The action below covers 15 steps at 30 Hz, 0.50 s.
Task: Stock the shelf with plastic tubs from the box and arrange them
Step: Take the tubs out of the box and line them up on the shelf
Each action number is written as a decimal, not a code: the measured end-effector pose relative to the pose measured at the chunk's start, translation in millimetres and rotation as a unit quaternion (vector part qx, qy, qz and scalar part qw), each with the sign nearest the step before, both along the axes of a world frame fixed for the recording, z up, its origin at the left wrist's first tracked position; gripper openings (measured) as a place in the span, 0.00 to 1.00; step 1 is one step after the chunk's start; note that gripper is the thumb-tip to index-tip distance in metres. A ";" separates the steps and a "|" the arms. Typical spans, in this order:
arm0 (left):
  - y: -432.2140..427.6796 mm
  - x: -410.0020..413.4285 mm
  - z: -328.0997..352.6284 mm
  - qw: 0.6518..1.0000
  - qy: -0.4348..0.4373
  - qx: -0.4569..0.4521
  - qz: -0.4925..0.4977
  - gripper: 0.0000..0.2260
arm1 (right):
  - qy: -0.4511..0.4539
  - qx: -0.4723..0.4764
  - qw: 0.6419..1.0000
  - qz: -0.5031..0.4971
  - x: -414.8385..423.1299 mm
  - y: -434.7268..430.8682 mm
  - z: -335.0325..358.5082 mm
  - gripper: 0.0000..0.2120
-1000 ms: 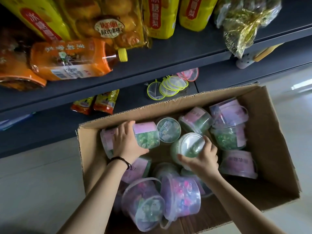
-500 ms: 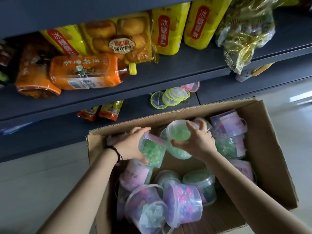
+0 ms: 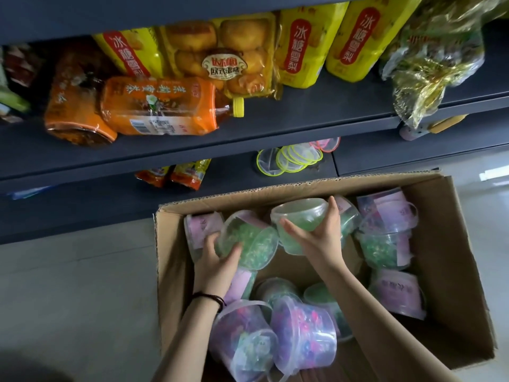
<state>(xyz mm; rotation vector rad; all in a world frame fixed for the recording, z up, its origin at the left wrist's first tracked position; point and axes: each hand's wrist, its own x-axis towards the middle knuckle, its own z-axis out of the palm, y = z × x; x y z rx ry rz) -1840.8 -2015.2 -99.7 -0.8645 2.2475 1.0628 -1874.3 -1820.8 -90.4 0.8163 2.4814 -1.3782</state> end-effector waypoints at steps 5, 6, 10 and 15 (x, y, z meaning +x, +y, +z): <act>23.4 -10.7 5.4 0.973 -0.076 0.097 0.196 0.40 | -0.028 -0.004 1.000 0.003 0.0 5.7 0.7 0.58; 29.1 -14.7 5.6 0.973 -0.077 0.094 0.194 0.41 | -0.030 0.004 0.999 0.014 0.6 5.1 0.4 0.60; 46.8 -22.1 2.7 0.981 -0.106 0.043 0.157 0.43 | -0.024 0.019 0.999 0.037 1.8 3.6 -3.7 0.62; 60.6 -16.1 7.9 0.973 -0.066 0.039 0.218 0.41 | -0.023 -0.008 1.000 0.012 4.5 5.2 -4.4 0.55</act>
